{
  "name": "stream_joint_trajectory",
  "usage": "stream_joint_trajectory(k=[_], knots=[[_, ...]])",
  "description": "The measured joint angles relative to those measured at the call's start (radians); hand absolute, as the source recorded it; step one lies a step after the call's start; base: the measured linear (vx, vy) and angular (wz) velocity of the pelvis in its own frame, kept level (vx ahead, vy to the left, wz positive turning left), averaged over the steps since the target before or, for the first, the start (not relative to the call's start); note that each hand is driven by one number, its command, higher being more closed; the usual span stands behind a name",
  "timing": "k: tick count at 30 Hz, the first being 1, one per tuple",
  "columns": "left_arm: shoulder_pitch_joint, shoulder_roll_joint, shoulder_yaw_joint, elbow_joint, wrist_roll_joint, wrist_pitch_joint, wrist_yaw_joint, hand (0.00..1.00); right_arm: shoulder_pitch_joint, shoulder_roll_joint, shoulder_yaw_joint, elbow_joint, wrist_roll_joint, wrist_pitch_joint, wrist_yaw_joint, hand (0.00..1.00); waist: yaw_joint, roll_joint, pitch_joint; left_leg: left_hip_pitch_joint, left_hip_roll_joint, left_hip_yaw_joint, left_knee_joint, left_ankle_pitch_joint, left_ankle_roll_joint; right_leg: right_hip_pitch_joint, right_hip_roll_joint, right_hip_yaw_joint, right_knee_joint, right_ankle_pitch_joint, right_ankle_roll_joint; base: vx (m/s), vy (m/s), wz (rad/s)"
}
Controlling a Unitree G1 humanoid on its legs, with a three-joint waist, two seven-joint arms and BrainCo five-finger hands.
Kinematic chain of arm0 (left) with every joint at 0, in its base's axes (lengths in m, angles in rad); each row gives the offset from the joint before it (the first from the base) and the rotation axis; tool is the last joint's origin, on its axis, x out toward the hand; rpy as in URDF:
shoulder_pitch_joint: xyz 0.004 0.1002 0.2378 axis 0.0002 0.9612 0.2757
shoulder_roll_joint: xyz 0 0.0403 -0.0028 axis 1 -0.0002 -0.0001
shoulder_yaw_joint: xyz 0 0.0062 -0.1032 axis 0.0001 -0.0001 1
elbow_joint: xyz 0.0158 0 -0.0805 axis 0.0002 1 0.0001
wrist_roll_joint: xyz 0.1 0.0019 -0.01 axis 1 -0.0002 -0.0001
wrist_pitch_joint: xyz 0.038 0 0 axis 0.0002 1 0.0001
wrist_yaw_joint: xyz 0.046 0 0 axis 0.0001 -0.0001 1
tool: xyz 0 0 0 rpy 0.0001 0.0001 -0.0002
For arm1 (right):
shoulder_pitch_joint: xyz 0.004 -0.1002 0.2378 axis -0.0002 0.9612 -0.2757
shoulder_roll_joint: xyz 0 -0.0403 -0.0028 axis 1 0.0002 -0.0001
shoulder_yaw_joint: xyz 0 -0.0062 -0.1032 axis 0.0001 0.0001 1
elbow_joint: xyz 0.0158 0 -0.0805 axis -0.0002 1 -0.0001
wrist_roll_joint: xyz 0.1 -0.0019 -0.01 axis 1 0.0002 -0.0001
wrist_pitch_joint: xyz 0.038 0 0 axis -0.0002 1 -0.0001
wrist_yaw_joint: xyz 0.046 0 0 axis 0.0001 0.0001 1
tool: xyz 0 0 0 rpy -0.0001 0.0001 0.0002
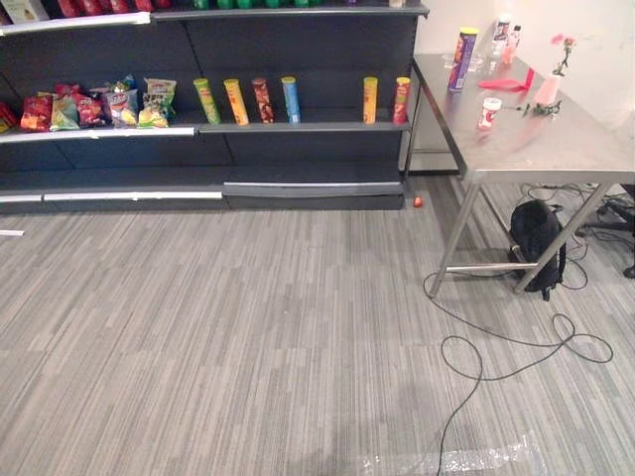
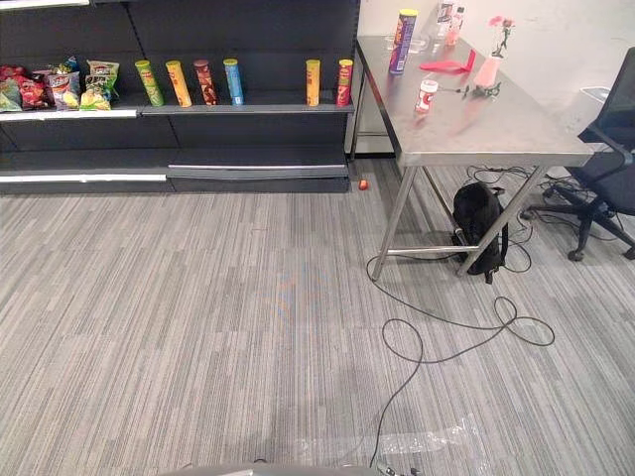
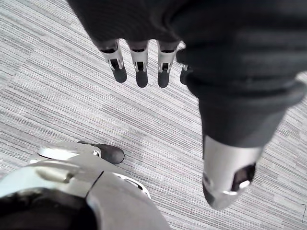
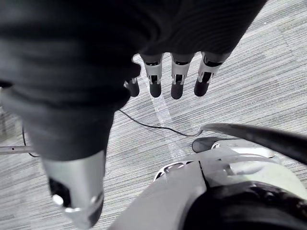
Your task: Put the gum and the chips on the shelf.
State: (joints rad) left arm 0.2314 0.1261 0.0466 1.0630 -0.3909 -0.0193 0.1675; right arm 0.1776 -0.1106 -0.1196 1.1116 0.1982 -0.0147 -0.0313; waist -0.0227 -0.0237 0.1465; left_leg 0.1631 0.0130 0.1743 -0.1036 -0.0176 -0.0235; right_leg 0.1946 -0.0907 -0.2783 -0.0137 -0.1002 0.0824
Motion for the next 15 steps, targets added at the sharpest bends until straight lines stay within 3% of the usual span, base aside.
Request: stream_joint_trajectory(k=[8, 15], knots=[[0.000, 0.006, 0.000, 0.001, 0.000, 0.002, -0.019, 0.00, 0.003, 0.000, 0.000, 0.005, 0.009, -0.016, 0.044, 0.00, -0.002, -0.007, 0.000, -0.003, -0.004, -0.018, 0.000, 0.001, 0.002, 0.005, -0.001, -0.018, -0.005, 0.001, -0.001, 0.01, -0.005, 0.07], [0.000, 0.006, 0.000, 0.001, 0.000, 0.001, -0.011, 0.00, 0.004, 0.000, 0.005, 0.005, 0.046, -0.099, 0.104, 0.00, -0.003, -0.007, 0.000, -0.002, -0.001, -0.018, 0.000, 0.001, 0.001, 0.009, 0.003, -0.019, -0.012, 0.001, -0.001, 0.00, -0.002, 0.00]])
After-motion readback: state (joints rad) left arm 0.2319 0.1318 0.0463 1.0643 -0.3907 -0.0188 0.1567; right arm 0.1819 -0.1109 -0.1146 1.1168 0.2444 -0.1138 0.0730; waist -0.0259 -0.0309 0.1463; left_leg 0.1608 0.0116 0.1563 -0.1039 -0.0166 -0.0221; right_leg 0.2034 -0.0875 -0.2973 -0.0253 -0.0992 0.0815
